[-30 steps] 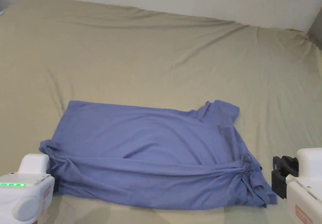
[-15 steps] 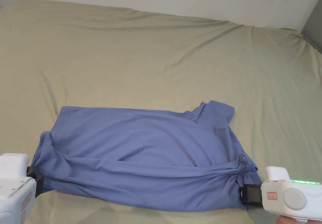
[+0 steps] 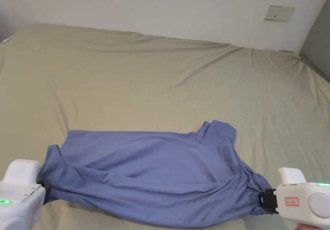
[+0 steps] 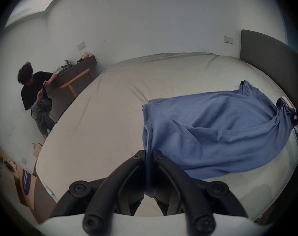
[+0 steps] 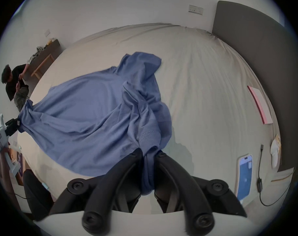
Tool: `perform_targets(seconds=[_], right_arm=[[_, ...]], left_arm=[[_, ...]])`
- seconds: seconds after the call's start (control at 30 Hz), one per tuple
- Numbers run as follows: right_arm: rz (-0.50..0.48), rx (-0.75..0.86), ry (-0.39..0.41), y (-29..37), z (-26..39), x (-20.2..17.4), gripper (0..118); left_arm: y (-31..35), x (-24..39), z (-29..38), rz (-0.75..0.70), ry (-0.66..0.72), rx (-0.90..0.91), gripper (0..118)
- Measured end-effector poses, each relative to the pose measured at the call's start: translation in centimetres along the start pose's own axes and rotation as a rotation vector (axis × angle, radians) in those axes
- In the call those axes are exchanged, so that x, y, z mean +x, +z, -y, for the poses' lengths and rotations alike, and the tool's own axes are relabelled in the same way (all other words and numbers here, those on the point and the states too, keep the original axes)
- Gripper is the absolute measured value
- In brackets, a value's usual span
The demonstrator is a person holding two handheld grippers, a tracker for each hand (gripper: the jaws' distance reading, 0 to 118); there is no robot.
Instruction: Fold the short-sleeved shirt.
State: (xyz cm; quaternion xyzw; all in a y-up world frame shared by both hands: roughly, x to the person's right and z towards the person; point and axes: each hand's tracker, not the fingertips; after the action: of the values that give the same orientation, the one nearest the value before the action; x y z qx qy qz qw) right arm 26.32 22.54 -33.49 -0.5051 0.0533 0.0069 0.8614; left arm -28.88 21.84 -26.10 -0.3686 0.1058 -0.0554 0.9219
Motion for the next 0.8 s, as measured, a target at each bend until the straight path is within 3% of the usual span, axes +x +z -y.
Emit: perform_targets(seconds=[0.13,0.23,0.37,0.5,0.57,0.6,0.63,0.67,0.7,0.73,0.77,0.8], right_arm=[[0.036,-0.021,-0.003,2.6,2.1,0.6,14],[-0.026,-0.085,-0.110,2.7,4.9,0.8,14],[0.023,-0.173,-0.046,-0.4,8.3,1.1,14],[0.040,-0.255,-0.057,-4.6,10.4,1.4,14],[0.051,-0.228,-0.074,-5.4,10.8,1.3,15],[0.057,-0.231,-0.081,-4.8,10.2,1.1,18],[0.082,-0.240,-0.067,-4.3,9.6,0.8,35],[0.131,-0.232,-0.023,-3.8,9.1,0.6,64],[0.228,-0.211,0.051,-3.1,8.5,0.4,93],[0.263,-0.143,0.109,-1.9,7.9,0.1,109],[0.271,-0.062,0.136,-0.4,7.0,-0.2,109],[0.250,0.003,0.136,1.3,5.9,-0.6,109]], left_arm=[[1.6,-1.5,1.6,0.012,-0.005,-0.033,6],[1.2,-1.8,4.5,0.003,-0.042,-0.106,6],[-0.4,-1.3,8.4,0.037,-0.067,-0.231,6],[-3.0,-0.6,11.6,0.061,-0.124,-0.362,6],[-2.7,-0.6,11.4,0.043,-0.116,-0.302,6],[-2.5,-0.7,10.9,0.045,-0.103,-0.326,6],[-2.4,-0.8,10.4,0.051,-0.102,-0.328,7],[-2.0,-1.0,10.2,0.058,-0.098,-0.318,15],[-1.6,-1.1,9.6,0.055,-0.091,-0.294,35],[-0.8,-1.2,8.9,0.029,-0.083,-0.252,76],[-0.1,-1.4,8.1,0.028,-0.072,-0.212,104],[0.7,-1.7,7.0,0.053,-0.052,-0.153,117]])
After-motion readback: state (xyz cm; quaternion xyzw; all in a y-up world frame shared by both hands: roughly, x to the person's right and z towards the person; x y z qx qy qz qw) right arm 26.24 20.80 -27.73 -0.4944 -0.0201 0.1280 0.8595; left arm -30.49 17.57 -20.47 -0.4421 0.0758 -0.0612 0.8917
